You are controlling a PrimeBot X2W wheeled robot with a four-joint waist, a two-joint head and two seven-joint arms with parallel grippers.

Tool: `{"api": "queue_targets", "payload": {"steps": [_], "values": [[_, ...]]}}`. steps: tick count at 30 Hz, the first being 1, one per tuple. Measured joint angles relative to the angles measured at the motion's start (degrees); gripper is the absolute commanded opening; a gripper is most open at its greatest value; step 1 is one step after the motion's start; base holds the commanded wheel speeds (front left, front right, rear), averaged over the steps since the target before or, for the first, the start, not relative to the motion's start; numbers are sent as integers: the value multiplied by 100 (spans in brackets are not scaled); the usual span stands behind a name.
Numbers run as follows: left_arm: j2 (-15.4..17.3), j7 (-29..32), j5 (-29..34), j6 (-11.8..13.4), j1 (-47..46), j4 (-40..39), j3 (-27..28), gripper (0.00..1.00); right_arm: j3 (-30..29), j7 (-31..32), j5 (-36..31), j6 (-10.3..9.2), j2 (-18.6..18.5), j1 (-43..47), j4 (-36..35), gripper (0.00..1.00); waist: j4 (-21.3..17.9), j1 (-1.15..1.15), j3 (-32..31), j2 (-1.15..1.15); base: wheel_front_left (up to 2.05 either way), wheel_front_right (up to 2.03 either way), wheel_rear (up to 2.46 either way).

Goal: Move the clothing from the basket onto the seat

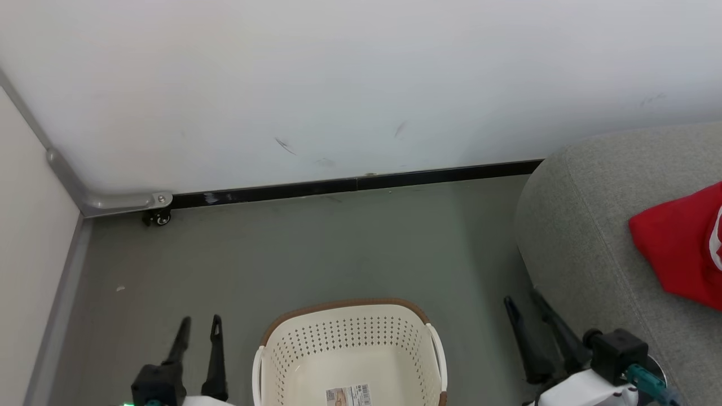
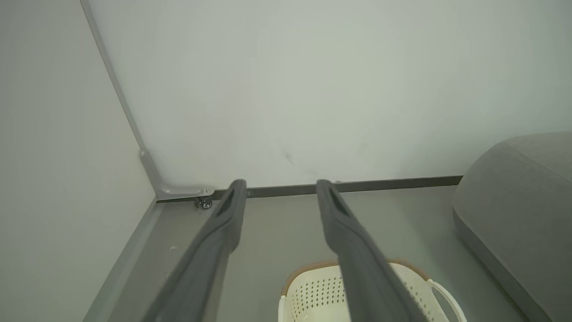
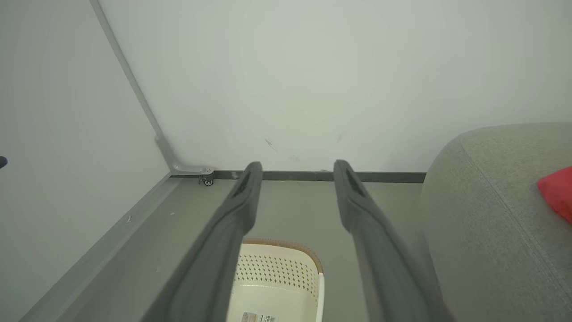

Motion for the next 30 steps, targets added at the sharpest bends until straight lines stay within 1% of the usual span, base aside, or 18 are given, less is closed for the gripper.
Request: {"api": "queue_targets", "payload": {"steps": [5,10,15,23,25,30], "values": [[-151,8,-13,-3,168,279,-75,0,19,0,3,0,9,220,282,0,0,0,0,0,0,0,0],[-207,59,-243,-54,194,202,-44,0,69,-1,214,0,10,298,224,0,1,0,7,0,0,0,0],[-234,113,-622,-138,203,132,33,0,122,-9,600,0,10,333,91,0,8,0,13,0,0,0,0],[-293,267,-1386,-348,203,70,224,0,10,-14,1502,0,12,337,21,0,29,3,15,0,0,0,0],[-314,304,-1511,-360,203,59,267,0,-22,-1,1671,0,12,337,21,0,33,8,14,0,0,0,0],[-379,396,-1878,-510,203,21,387,0,-69,12,2102,0,9,322,20,0,43,28,5,0,0,0,0]]}}
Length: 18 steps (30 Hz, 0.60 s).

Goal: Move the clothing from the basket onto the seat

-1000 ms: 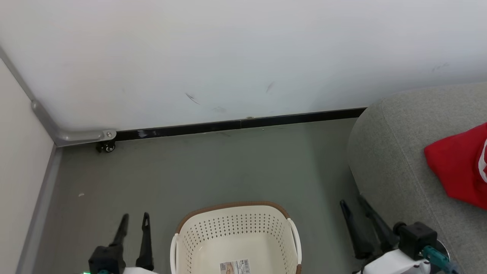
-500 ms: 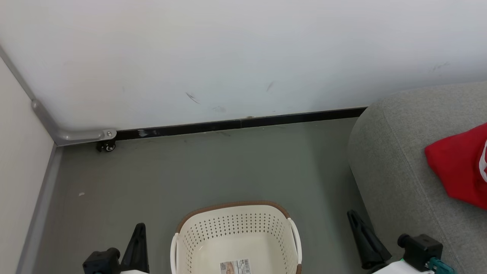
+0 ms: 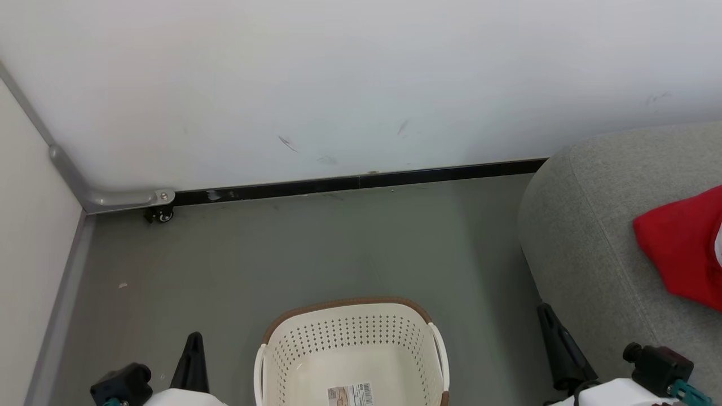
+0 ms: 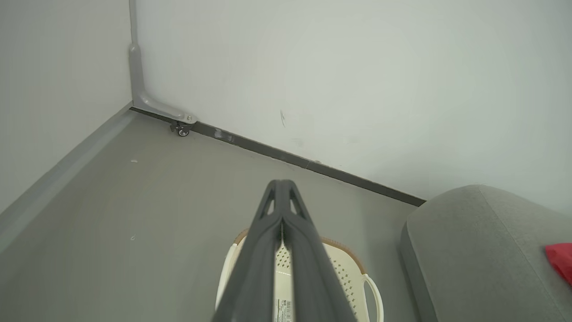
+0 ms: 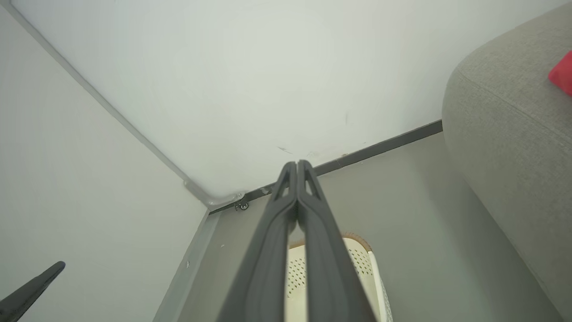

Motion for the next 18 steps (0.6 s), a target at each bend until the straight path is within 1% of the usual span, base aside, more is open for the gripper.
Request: {"api": "queue_targets", "payload": {"steps": [3,4,9,13,18], "values": [[-20,96,-244,-77,0,-13,63,0,-38,46,269,0,-13,-3,-4,0,6,16,-9,0,0,0,0],[-33,137,-375,-127,0,-20,109,0,-60,51,449,0,-32,-6,-8,0,9,26,-18,0,0,0,0],[-55,199,-753,-252,0,-37,215,0,-100,116,902,0,-74,-18,-12,0,17,52,-42,0,0,0,0],[-69,301,-1068,-325,0,-44,305,0,-129,165,1254,0,-103,-40,-13,0,24,66,-61,0,0,0,0],[-102,396,-1441,-465,-1,-48,409,0,-157,221,1705,-1,-131,-52,-12,0,32,72,-77,0,0,0,0]]}}
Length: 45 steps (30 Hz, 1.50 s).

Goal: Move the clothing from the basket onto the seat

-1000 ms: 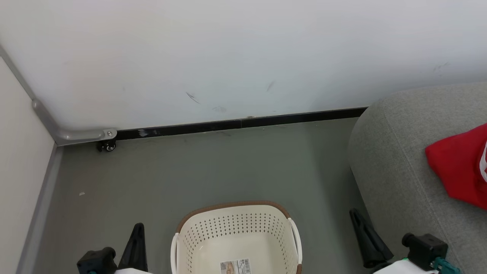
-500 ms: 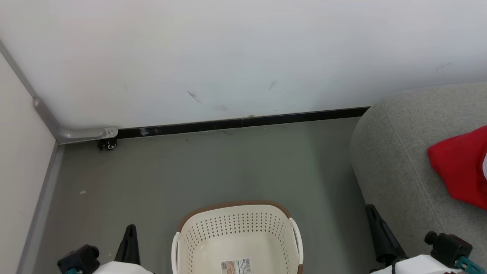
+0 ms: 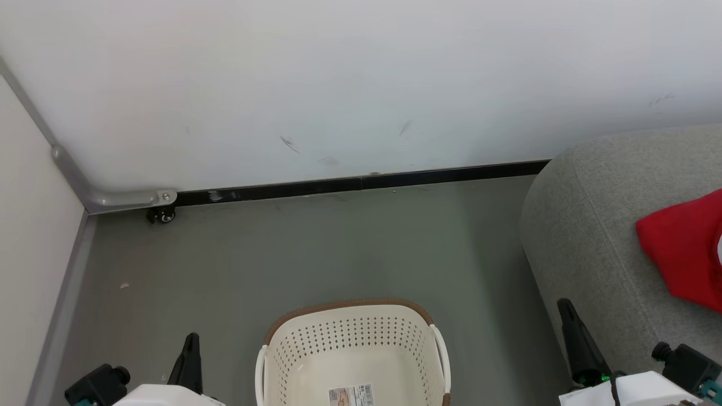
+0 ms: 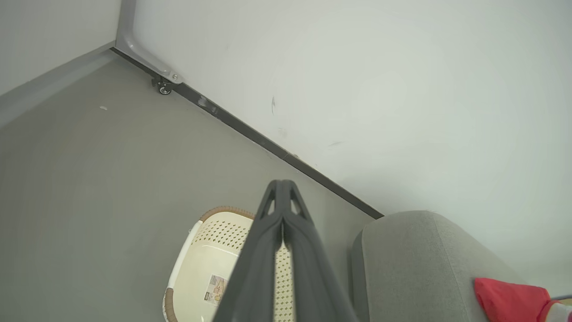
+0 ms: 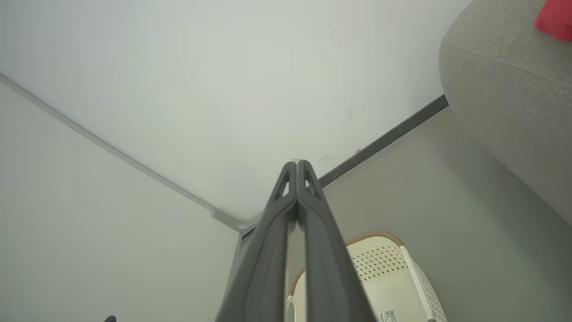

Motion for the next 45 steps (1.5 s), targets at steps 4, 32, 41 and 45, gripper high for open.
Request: {"api": "queue_targets", "payload": {"steps": [4,32,41,45], "values": [[-32,90,-313,-93,-2,-1,91,0,-26,48,350,0,-19,-77,5,0,6,-2,-5,0,0,0,0],[-230,573,-2356,-794,-163,56,668,0,-209,238,2728,0,-170,-409,85,0,48,-93,94,0,0,0,0],[-296,755,-3022,-1049,-226,87,860,0,-293,298,3518,0,-202,-501,99,0,62,-95,107,0,0,0,0],[-327,822,-3309,-1147,-264,103,939,0,-319,356,3855,-1,-218,-577,109,0,68,-96,110,0,0,0,0]]}}
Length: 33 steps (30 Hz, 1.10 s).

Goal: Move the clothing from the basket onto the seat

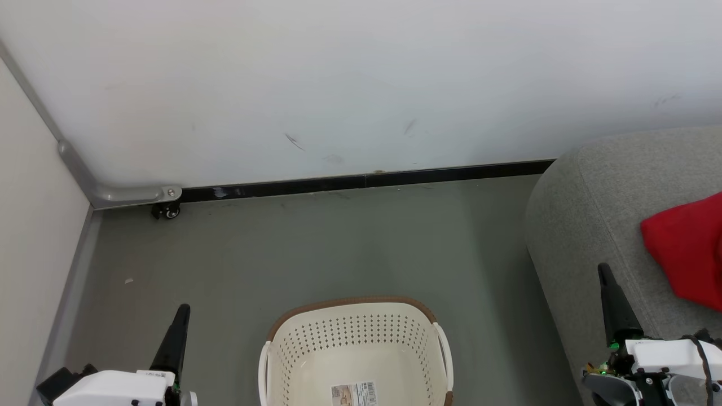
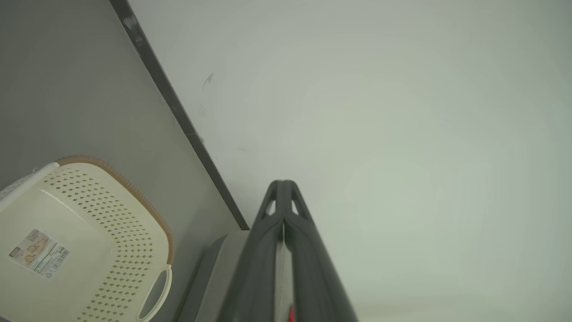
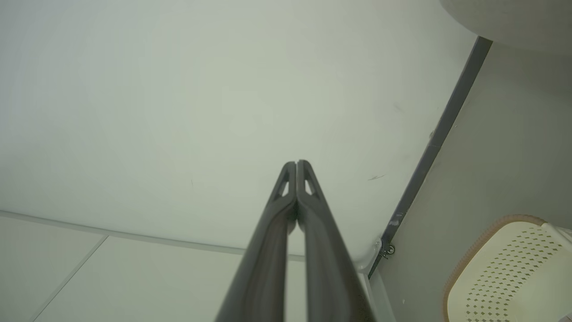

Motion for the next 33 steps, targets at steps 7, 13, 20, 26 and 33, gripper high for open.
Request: {"api": "queue_targets", "payload": {"steps": [7,13,20,26,33], "values": [[-37,142,-549,-185,-68,26,156,0,-40,66,590,0,-43,-25,20,0,11,0,4,0,0,0,0],[-109,243,-970,-347,-118,49,280,0,-90,76,1114,0,-78,-125,27,0,20,0,6,0,0,0,0],[-112,243,-980,-353,-165,83,302,0,-108,101,1117,0,-78,-125,42,0,20,-1,6,0,0,0,0],[-113,252,-980,-354,-166,104,304,0,-115,118,1117,0,-78,-125,46,0,20,-1,5,0,0,0,0],[-113,260,-980,-372,-169,125,305,0,-123,118,1117,0,-77,-125,54,0,20,-1,5,0,0,0,0]]}}
